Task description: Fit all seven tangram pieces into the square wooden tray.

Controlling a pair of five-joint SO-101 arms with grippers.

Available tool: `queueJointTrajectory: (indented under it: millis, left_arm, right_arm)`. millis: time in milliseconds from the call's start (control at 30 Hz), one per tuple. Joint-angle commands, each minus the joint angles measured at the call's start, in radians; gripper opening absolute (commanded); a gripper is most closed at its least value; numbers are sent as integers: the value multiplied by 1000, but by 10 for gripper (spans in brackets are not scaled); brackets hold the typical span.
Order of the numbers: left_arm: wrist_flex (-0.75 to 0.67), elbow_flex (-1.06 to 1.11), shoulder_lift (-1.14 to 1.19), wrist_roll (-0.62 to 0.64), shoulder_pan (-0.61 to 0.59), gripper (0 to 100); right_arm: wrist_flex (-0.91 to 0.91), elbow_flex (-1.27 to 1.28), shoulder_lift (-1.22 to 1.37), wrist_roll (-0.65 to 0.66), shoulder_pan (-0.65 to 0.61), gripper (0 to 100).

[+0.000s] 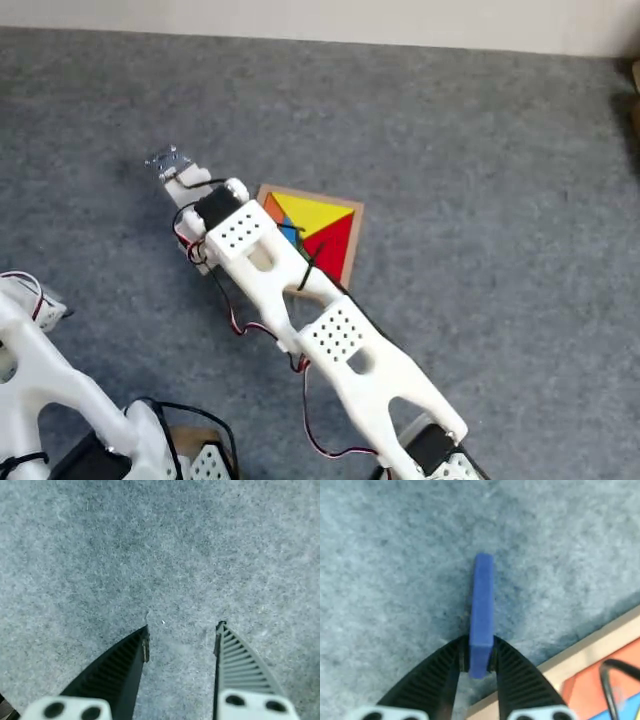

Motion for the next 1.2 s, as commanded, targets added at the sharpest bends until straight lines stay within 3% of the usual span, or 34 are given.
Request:
queueJointTrajectory:
  millis: [0, 200, 533, 900, 1167]
  left_arm:
    - [-11, -4, -27, 0, -10, 217]
    - [-11, -4, -27, 0, -7, 217]
    - [-11, -7, -27, 5, -4, 217]
    - [-17, -8, -27, 6, -2, 217]
    - [-23, -5, -27, 6, -2, 217]
  right_arm:
    - [56, -79, -58, 0, 4, 21]
    - [188, -257, -61, 74, 10, 5]
    - [193, -297, -140, 75, 59, 5]
    - [189, 337, -634, 75, 62, 5]
    - [186, 604, -891, 89, 87, 5]
